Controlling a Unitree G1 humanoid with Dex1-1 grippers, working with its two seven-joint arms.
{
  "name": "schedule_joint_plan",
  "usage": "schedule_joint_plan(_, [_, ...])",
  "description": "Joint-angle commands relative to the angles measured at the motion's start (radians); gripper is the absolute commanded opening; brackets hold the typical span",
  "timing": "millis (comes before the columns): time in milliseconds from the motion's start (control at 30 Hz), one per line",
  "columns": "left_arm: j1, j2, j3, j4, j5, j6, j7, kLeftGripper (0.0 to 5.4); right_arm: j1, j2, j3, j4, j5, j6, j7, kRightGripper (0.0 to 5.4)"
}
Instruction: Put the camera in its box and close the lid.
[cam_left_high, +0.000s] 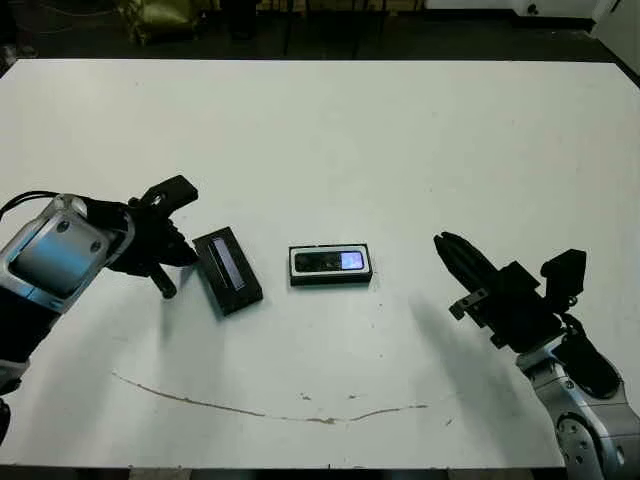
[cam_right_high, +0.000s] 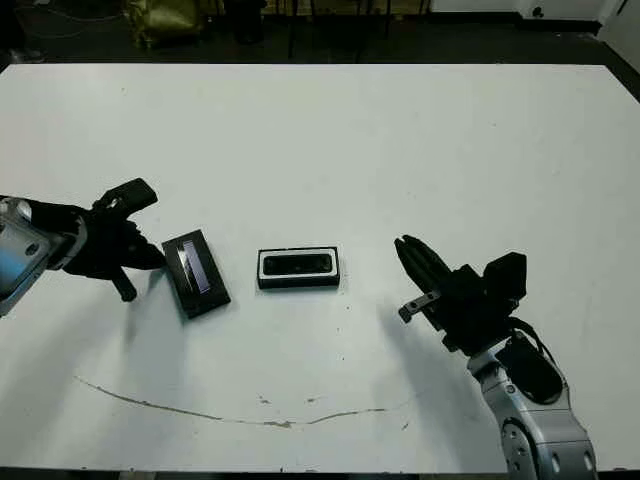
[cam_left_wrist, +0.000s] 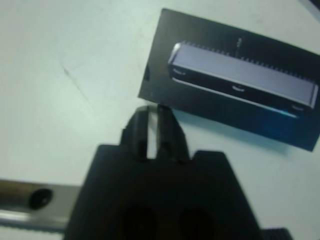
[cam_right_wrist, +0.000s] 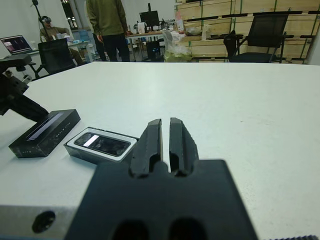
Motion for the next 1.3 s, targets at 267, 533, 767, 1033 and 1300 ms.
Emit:
schedule_joint_plan(267, [-0.051, -0.044, -0.067, 0.101, 0.074, -0.052, -0.012, 0.03, 0.015, -0.003, -0.004, 0.024, 0.006, 0.003, 0.013, 0.00])
schedule_joint_plan(533, [-0.094, -0.093, -0.099, 0.182, 0.143, -0.106, -0.022, 0.03, 0.022, -0.006, 0.003, 0.023, -0.007, -0.015, 0.015, 0.00])
schedule_joint_plan(767, [-0.105, -0.128, -0.089, 0.214, 0.166, -0.112, -0.031, 0.03, 0.023, -0.003, 0.002, 0.045, -0.003, -0.038, 0.031, 0.00])
schedule_joint_plan(1033, [-0.109, -0.132, -0.087, 0.208, 0.168, -0.122, -0.052, 0.03, 0.017, 0.002, 0.003, 0.062, 0.007, -0.050, 0.047, 0.00])
schedule_joint_plan(1300, [-0.126, -0.150, -0.084, 0.185, 0.163, -0.095, -0.076, 0.03, 0.020, 0.004, 0.004, 0.055, 0.003, -0.037, 0.035, 0.00])
